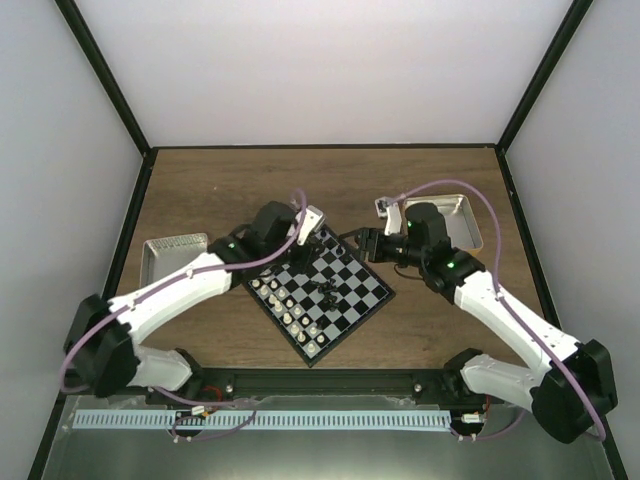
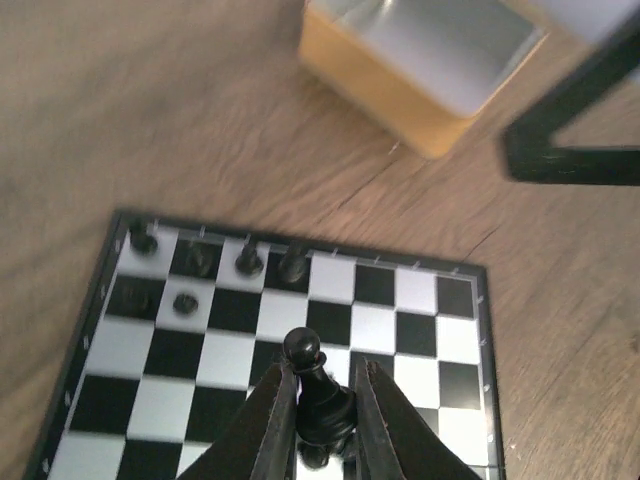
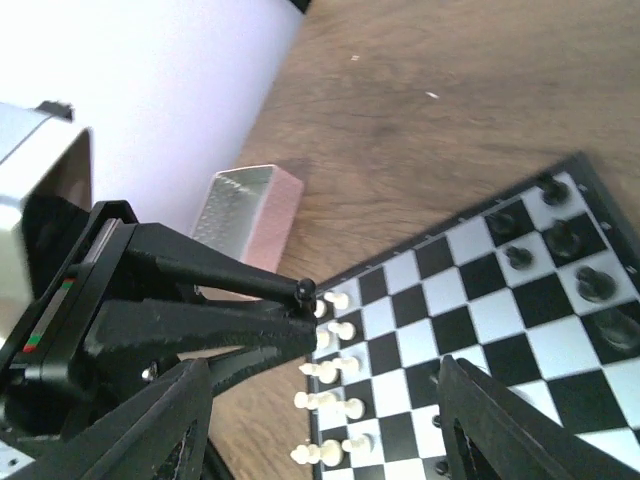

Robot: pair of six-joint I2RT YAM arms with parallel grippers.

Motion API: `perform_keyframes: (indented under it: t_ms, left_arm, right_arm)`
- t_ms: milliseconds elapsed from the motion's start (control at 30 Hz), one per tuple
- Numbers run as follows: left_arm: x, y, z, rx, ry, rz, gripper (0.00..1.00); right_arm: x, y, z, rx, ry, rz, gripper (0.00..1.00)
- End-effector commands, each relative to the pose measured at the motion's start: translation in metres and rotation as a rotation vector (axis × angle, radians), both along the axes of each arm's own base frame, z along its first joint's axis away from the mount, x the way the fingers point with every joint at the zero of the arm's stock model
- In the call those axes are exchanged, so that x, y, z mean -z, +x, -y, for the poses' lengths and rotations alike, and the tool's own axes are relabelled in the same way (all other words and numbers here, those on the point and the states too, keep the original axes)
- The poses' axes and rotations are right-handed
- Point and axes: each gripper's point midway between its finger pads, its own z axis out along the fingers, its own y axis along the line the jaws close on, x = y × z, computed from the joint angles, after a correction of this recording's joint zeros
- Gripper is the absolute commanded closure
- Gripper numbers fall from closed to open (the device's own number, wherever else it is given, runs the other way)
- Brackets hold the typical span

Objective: Set up the chess pieces on the board
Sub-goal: Place the chess piece on the chessboard.

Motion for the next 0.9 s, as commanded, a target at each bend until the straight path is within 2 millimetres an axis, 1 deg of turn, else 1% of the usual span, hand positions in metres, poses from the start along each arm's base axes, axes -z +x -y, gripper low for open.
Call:
perform_keyframes:
  t_ms: [0,100,133,200,267,333,400,467,567,633,733,867]
  left_arm:
    - [-0.065,-0.011,0.018,0.212,-0.16,0.338,0.96]
    - [-0.087,-0.024,0.009,0.286,-0.188,0.554,0.96]
    - [-0.086,-0.031,0.007,0.321,-0.186,0.615,0.96]
    - [-0.097,-0.041,0.004,0.379,-0.181,0.726,0.96]
    - [-0.1,-0.049,0.002,0.433,-0.161,0.797,0.96]
    - [-0.098,-0.055,0.002,0.478,-0.137,0.842,0.96]
    - [-0.098,-0.056,0.002,0.496,-0.118,0.872,0.96]
    - [-0.1,-0.055,0.002,0.504,-0.108,0.887,0.96]
    - [-0.1,-0.055,0.003,0.522,-0.091,0.898,0.96]
    - [-0.097,-0.056,0.004,0.542,-0.075,0.896,0.96]
    - [-0.089,-0.055,0.005,0.564,-0.041,0.88,0.96]
    - [-0.079,-0.056,0.007,0.601,-0.01,0.845,0.96]
  right_arm:
    - [-0.042,-0.008,-0.012,-0.119,0.034,0.082,0.37]
    - [-0.054,-0.009,-0.013,-0.129,0.051,0.099,0.37]
    - [-0.056,-0.01,-0.014,-0.141,0.056,0.101,0.37]
    - [-0.065,-0.013,-0.018,-0.174,0.069,0.11,0.38]
    - [-0.074,-0.023,-0.024,-0.245,0.102,0.116,0.39]
    - [-0.083,-0.031,-0.03,-0.308,0.134,0.132,0.39]
    - [-0.086,-0.037,-0.034,-0.361,0.152,0.133,0.4]
    - [-0.085,-0.038,-0.038,-0.391,0.148,0.121,0.41]
    - [-0.076,-0.039,-0.043,-0.424,0.132,0.1,0.45]
    - [-0.07,-0.04,-0.048,-0.446,0.121,0.091,0.48]
    - [-0.062,-0.041,-0.056,-0.466,0.106,0.074,0.56]
    - [-0.055,-0.041,-0.063,-0.469,0.091,0.061,0.61]
